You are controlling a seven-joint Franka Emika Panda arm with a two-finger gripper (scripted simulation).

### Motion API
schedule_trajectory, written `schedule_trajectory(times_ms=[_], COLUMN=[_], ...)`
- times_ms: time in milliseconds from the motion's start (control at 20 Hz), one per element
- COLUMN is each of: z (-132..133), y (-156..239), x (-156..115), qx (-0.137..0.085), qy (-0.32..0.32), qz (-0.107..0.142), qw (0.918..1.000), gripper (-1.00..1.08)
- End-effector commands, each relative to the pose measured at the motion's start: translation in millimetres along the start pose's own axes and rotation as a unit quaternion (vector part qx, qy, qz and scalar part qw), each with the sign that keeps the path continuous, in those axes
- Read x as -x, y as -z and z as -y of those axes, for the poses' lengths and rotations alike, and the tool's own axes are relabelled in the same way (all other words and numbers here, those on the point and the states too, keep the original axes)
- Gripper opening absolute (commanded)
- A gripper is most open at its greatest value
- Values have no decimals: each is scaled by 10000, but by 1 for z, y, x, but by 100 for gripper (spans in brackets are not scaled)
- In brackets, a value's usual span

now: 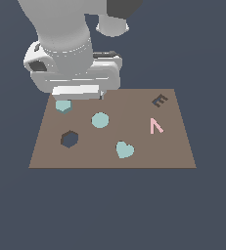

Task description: Insert a designated object into the corresponding slot on a board.

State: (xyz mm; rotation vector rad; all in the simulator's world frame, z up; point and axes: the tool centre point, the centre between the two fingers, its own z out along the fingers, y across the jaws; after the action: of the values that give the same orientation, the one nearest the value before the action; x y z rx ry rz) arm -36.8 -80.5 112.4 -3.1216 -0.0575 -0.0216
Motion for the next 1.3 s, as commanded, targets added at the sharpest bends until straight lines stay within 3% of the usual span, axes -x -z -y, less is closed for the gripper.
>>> schedule_trajectory(times_ms=[0, 550, 1250], z=[-21, -83, -93], y=[-14, -54, -75], x=[9, 29, 31], qx=[21, 81, 91], qy=[128, 495, 546], qz=[20, 71, 77], qw=[9999, 9987, 9984], gripper=[100, 100, 100])
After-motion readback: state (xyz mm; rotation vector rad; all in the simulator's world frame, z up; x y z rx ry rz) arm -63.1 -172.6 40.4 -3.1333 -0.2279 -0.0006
